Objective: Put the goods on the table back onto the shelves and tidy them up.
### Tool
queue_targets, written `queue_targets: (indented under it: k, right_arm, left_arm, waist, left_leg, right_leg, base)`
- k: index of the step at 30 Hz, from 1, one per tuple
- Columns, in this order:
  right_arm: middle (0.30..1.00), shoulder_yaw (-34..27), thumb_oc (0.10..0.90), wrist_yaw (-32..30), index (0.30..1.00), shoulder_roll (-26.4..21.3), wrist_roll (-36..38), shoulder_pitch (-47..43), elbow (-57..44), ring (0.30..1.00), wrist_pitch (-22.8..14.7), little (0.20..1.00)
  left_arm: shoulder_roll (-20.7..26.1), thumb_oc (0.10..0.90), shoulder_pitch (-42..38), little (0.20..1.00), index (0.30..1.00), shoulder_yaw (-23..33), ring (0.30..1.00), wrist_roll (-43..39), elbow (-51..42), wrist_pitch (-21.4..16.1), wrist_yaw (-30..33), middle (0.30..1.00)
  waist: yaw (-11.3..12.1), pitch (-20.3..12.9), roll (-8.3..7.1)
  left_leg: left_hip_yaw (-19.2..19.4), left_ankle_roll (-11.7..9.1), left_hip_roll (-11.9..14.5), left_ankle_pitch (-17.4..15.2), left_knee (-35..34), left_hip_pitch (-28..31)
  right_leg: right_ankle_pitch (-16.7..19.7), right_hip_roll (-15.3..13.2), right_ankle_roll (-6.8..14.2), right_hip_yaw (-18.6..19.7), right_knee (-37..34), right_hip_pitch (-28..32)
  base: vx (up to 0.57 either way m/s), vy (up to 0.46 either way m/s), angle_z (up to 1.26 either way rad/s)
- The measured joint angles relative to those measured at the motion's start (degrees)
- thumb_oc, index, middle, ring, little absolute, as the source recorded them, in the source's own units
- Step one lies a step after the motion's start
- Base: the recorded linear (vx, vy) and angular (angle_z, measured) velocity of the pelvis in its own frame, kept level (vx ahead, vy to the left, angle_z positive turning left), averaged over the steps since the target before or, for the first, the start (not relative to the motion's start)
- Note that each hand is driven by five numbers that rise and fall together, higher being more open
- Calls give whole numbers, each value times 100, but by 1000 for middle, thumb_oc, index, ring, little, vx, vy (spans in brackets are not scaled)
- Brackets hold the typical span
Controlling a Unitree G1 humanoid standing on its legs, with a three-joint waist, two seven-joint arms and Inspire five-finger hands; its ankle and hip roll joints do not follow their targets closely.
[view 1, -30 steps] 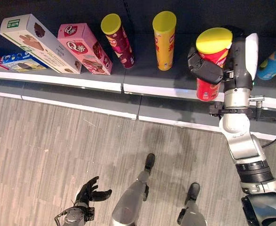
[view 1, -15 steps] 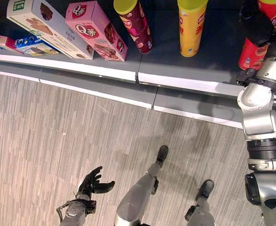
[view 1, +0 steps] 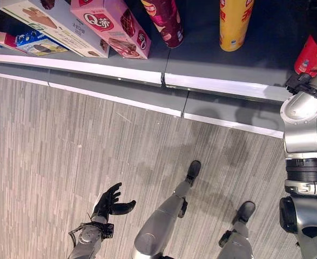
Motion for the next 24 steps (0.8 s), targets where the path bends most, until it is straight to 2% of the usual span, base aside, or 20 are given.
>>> queue_targets:
  k: [6, 24]
  right_arm:
    - [300, -150, 400, -236, 300, 92, 1, -100, -57, 300, 13, 300]
    - [300, -180, 400, -453, 300, 92, 0, -104, -121, 300, 149, 300]
  left_arm:
    - [0, 800, 0, 900, 900, 0, 900, -6, -9, 0, 26, 900]
    - [0, 800, -59, 900, 900, -4, 900, -5, -30, -2, 50, 900]
  waist:
    - [82, -1, 1]
    - [76, -2, 3]
  left_leg:
    - [-12, 0, -49, 0, 23, -103]
    - [-21, 0, -80, 0, 110, -201]
  right_leg:
    - [1, -44, 2, -5, 10, -80]
    - [-19, -77, 29, -11, 77, -148]
  base:
    - [11, -1, 2]
    - [0, 0, 0]
